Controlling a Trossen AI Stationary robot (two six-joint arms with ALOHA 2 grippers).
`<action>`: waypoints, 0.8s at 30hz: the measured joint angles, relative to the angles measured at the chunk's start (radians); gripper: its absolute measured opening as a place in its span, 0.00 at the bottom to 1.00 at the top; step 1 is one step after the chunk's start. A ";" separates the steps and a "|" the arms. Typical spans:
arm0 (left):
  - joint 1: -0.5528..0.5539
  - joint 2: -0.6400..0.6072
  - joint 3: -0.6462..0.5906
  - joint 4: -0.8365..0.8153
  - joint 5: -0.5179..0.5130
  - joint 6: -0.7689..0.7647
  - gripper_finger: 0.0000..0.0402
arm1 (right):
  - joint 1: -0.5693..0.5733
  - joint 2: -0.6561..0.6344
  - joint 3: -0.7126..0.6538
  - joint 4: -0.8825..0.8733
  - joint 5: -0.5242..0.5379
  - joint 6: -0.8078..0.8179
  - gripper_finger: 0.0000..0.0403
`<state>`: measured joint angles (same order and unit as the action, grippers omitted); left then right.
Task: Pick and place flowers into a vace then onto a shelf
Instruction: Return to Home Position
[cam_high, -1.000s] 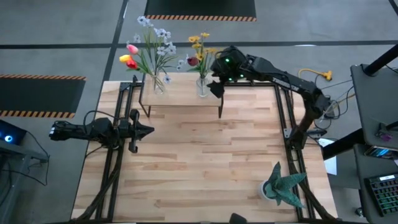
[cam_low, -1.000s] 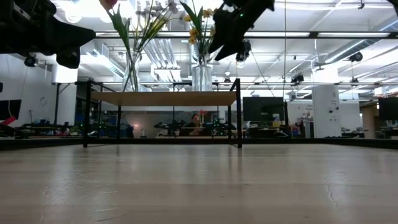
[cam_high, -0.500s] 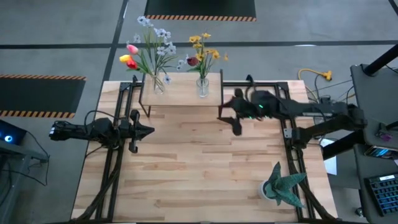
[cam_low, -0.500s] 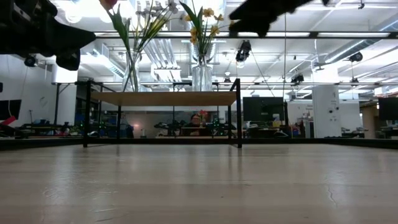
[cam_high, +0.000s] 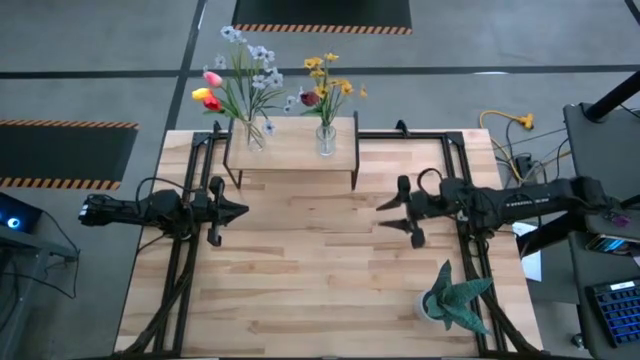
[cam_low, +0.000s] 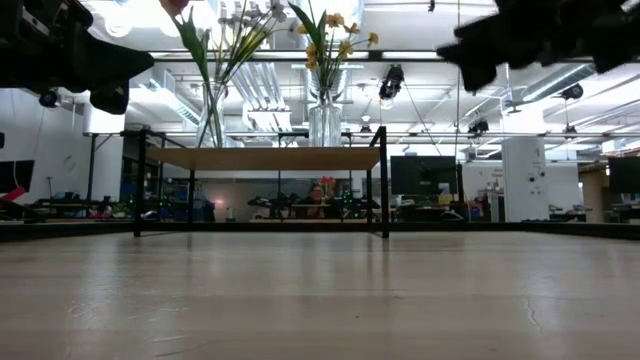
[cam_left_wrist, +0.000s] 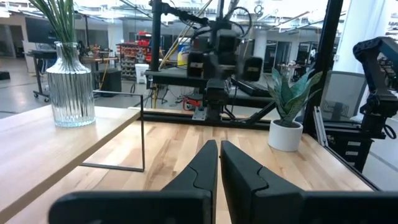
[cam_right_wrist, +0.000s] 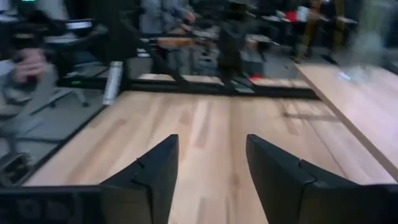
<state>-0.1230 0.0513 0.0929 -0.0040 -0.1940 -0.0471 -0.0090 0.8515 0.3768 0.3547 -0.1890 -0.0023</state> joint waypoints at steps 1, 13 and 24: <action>0.000 0.000 0.000 0.000 0.000 0.000 0.01 | -0.002 -0.018 -0.020 -0.002 0.015 0.015 0.44; 0.000 0.000 -0.002 -0.008 -0.002 0.001 0.01 | 0.057 -0.329 -0.222 -0.016 0.228 0.078 0.29; 0.000 0.000 -0.003 -0.015 -0.025 0.000 0.01 | 0.072 -0.524 -0.306 -0.043 0.219 0.044 0.08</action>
<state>-0.1226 0.0509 0.0899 -0.0189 -0.2187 -0.0470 0.0631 0.3275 0.0708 0.3114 0.0296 0.0414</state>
